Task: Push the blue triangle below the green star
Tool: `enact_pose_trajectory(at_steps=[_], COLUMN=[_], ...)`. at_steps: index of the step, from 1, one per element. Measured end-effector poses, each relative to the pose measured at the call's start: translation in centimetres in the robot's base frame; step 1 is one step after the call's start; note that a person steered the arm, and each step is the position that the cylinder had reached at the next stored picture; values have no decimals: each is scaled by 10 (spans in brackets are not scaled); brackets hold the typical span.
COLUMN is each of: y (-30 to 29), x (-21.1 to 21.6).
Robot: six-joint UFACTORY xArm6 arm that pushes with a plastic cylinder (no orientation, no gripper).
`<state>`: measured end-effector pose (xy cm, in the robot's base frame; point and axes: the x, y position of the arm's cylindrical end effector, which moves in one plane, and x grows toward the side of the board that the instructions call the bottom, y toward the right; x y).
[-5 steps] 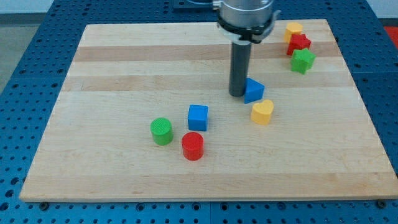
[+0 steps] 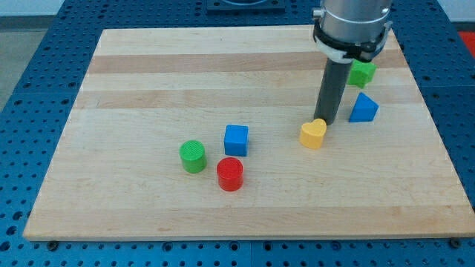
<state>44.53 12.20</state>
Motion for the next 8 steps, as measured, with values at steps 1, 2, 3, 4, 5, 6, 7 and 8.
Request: enact_pose_trajectory(at_steps=[1,2,3,4,5,6,7,8], y=[51,82,83,83,82,68,68,68], x=[15,32,11,-2,6,8,-6,-9])
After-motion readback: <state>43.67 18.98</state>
